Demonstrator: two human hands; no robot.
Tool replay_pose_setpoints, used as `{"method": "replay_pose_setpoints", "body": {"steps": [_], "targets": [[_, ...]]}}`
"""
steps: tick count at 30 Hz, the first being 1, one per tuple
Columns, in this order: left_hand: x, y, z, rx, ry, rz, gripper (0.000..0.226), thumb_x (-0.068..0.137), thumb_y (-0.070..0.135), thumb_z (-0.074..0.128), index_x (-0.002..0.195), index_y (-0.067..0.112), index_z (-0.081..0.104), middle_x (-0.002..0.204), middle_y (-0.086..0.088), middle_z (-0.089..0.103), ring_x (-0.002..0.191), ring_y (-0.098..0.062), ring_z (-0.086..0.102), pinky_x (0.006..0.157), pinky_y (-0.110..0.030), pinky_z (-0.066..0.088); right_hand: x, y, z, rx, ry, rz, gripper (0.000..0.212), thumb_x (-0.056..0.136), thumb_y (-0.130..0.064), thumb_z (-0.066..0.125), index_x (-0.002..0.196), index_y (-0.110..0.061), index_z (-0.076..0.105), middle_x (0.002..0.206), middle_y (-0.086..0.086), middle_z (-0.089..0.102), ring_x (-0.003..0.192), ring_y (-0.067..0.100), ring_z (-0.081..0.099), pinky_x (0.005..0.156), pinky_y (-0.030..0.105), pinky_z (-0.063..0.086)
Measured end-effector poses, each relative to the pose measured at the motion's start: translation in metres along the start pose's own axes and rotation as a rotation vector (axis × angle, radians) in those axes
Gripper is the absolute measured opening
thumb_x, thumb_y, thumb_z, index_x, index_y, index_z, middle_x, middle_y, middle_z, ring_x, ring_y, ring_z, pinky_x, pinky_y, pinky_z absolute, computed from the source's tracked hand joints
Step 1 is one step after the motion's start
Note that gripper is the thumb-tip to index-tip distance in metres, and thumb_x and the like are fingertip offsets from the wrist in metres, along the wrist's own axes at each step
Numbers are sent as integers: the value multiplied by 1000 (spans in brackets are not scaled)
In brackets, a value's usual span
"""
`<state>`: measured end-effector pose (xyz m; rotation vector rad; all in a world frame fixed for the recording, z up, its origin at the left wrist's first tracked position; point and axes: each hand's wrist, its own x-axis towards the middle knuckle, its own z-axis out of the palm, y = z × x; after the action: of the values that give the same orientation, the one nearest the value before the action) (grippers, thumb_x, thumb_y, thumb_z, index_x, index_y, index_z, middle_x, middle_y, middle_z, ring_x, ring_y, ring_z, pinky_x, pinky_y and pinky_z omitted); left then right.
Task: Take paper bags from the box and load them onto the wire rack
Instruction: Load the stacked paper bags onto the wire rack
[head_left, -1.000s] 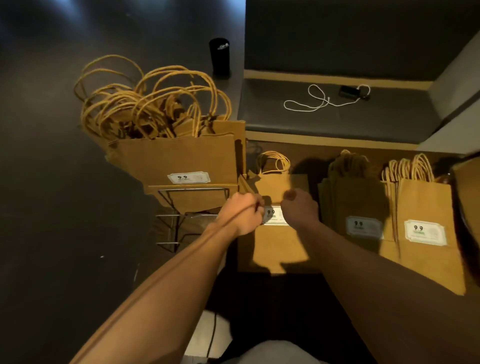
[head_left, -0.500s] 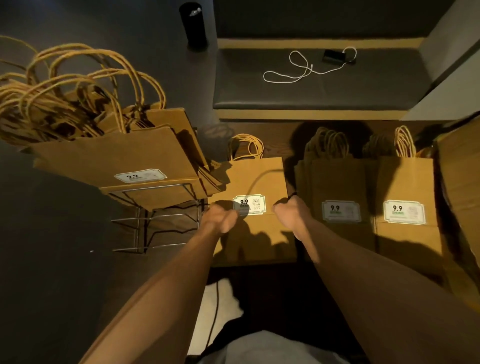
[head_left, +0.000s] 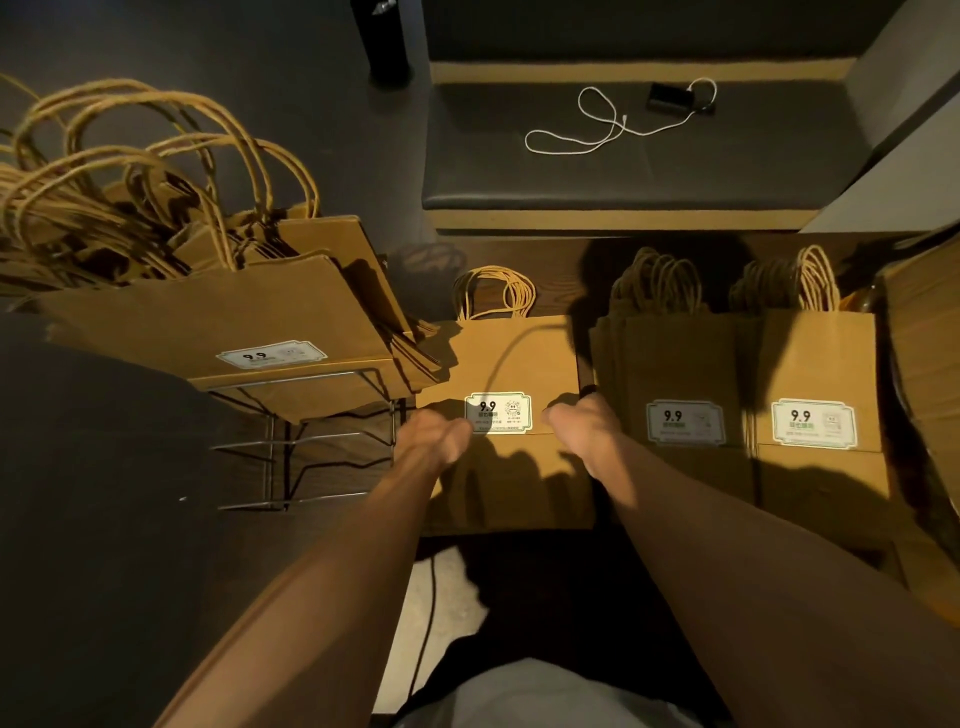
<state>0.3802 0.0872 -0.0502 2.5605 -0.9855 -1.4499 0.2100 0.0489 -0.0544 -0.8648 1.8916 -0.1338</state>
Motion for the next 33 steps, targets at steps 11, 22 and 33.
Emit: {"method": "replay_pose_setpoints", "body": {"steps": [11,22,33], "targets": [[-3,6,-3,19,49,-27,48,92,34,59,130,7,48,119,-11,57,97,-24,55,77,-35,50,2,-6,5,-56,55,-24,43,90,-24,55,130,-7,48,124,12,56,93,26,54,71,29,44],[-5,9,-4,-52,-21,-23,32,94,40,58,90,9,57,102,-9,60,86,-21,56,76,-33,48,-2,-8,-20,289,-203,-215,32,90,-5,65,119,-17,64,109,-1,68,97,19,63,93,36,48],[-33,50,-18,-509,-88,280,52,93,33,66,136,12,46,131,-3,59,117,-24,57,105,-40,44,-35,-18,-90,641,-284,-284,33,88,-1,63,120,-6,61,89,16,70,71,30,66,63,40,56]]}}
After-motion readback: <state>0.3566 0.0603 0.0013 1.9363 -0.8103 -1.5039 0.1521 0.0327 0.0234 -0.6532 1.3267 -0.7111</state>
